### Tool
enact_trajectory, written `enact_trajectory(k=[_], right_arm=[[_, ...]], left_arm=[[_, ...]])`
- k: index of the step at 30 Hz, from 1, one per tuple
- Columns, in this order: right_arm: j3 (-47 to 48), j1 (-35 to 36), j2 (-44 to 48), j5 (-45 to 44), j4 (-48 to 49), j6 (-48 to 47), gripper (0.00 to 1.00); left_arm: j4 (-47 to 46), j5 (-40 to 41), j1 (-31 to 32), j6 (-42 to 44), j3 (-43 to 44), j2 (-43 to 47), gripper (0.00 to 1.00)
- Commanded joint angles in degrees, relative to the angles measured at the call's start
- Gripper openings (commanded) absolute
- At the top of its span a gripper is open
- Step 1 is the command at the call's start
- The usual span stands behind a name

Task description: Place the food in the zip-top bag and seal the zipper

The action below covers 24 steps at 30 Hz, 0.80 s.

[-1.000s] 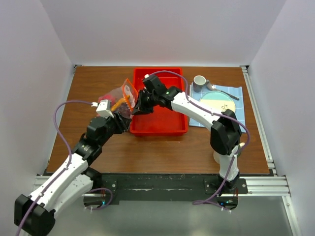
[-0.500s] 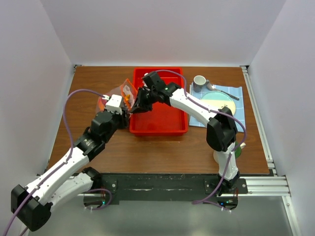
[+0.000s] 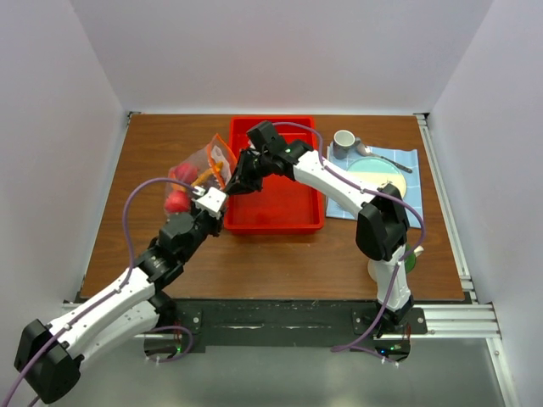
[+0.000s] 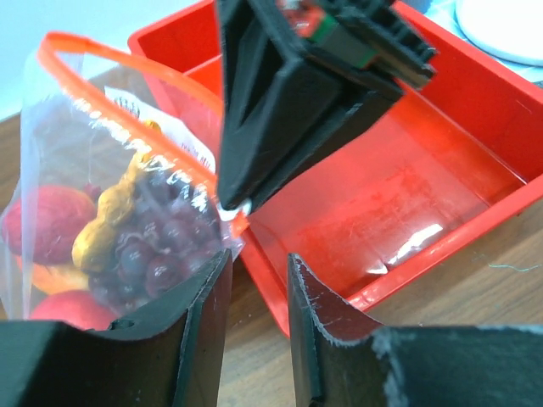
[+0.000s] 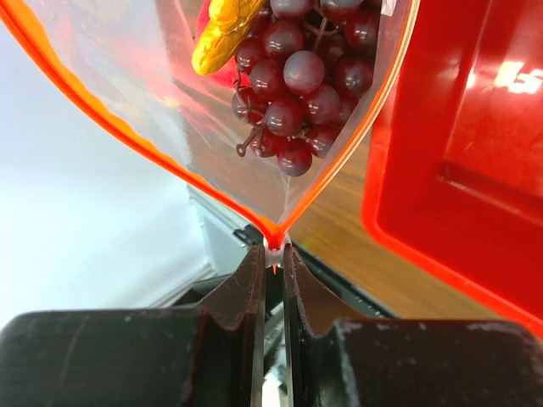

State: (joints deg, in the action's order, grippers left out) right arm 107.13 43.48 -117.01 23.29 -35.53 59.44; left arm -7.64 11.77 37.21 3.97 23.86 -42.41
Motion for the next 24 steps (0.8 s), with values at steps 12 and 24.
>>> enact_trajectory(k=[12,24], right_arm=[[3.0,0.5,1.5,5.3,1.4,5.2,0.00],[2.7,0.9,1.6,6.2,2.3,5.5,0.00]], left_arm=[[-11.1,17.0,4.4,7.7,-2.1,-2.5,0.35],[-14.2,14.1,4.4,7.6,-2.6,-5.3,0.36]])
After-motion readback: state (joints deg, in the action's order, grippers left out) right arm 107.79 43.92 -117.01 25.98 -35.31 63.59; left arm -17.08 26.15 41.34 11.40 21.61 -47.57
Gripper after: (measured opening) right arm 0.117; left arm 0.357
